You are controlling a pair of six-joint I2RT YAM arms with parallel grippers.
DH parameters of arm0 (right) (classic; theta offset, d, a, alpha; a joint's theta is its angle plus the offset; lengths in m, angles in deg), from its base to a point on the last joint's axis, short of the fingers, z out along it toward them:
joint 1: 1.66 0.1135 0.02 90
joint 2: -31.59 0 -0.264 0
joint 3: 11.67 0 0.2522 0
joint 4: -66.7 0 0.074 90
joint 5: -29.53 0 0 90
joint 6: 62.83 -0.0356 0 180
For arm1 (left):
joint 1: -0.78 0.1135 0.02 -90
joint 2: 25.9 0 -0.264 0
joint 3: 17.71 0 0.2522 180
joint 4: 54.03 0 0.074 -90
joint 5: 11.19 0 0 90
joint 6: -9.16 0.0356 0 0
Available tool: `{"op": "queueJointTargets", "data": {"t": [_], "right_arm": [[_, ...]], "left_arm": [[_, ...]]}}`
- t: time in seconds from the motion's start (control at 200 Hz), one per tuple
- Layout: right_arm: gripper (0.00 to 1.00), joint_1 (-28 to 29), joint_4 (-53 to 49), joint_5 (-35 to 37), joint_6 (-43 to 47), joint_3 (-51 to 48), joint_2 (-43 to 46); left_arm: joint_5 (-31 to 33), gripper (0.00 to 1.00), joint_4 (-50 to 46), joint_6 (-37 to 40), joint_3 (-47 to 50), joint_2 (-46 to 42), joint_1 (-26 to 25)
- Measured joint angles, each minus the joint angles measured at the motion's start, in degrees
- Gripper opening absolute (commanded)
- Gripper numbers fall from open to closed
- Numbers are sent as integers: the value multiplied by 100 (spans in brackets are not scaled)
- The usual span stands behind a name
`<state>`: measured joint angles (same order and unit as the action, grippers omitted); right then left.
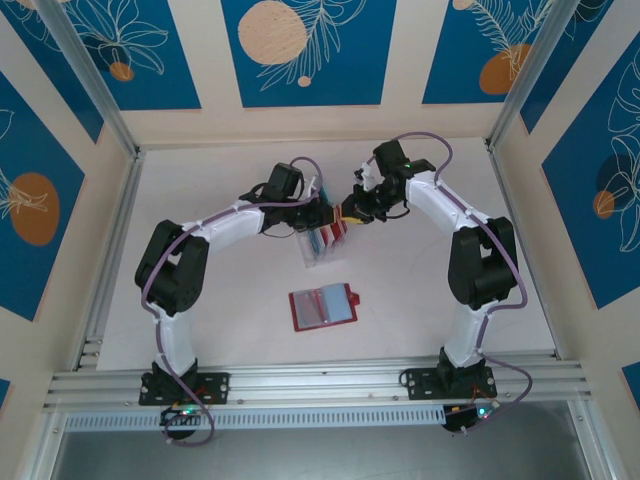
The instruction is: Put the credit cards into the card holder
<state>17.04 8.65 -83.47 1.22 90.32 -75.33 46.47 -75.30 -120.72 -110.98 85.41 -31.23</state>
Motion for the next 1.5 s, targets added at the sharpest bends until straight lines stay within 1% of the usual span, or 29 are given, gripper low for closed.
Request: {"op": "queueJointTargets", "data": {"t": [0.74,0.91,0.99,1.16,1.3,1.501], "right_arm": [[16,-164,199,-457,-149,-109,61],[11,-197,280,-557,-173,-179,63],[8,-201,289,-577,-177,-179,63],[6,-216,293,-599,-195,-181,63],[0,-219,310,-621,-195,-190,63],[0,-227,323,-634,-197,-212,63]], "left_arm": [[-2,13,-2,2,2,0,0],[-2,13,-4,2,2,-4,2],[-2,13,-4,4,2,-4,2],[-2,13,-4,46,2,-4,7],[-2,13,-4,76,2,-4,7],[0,13,-15,90,17,-26,7]]}}
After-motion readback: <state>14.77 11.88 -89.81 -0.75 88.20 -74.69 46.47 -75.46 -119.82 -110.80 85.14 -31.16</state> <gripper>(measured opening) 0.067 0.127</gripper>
